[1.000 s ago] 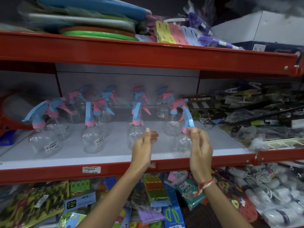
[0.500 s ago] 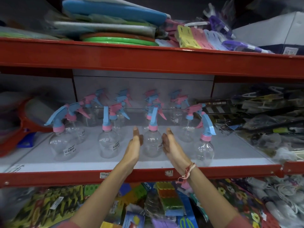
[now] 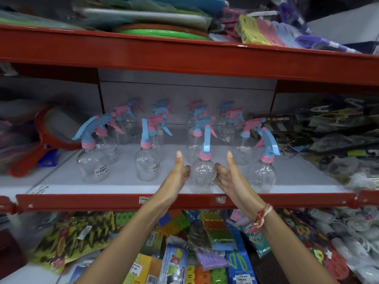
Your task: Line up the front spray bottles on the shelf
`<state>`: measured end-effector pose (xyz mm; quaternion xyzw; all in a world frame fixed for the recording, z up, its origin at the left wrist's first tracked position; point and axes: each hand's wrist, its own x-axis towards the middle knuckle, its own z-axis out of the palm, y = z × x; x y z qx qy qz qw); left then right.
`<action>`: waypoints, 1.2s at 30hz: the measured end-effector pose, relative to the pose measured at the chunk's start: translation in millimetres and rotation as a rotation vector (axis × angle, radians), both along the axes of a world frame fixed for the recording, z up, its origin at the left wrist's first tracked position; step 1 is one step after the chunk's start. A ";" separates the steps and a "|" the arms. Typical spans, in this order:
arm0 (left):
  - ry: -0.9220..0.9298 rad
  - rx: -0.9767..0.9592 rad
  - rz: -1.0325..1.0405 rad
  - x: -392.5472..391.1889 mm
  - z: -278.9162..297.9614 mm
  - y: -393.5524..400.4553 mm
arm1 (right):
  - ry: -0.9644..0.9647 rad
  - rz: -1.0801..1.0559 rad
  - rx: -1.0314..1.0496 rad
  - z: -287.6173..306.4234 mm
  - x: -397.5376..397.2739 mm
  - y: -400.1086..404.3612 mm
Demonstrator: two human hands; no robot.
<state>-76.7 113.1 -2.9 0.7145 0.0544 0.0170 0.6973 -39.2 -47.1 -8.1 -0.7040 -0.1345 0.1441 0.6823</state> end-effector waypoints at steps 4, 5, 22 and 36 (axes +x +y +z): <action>-0.010 0.027 -0.050 -11.6 2.3 -1.4 | -0.015 -0.010 -0.017 0.1 -10.8 -2.3; -0.019 0.037 -0.059 -13.5 2.3 -0.5 | -0.022 -0.024 -0.028 0.3 -13.3 -1.7; -0.386 0.082 0.538 -22.3 -10.4 95.8 | -0.429 -0.162 0.027 2.9 -45.4 110.8; -0.085 0.119 0.190 -22.8 -7.4 135.4 | -0.156 -0.024 -0.058 -4.9 -21.5 166.0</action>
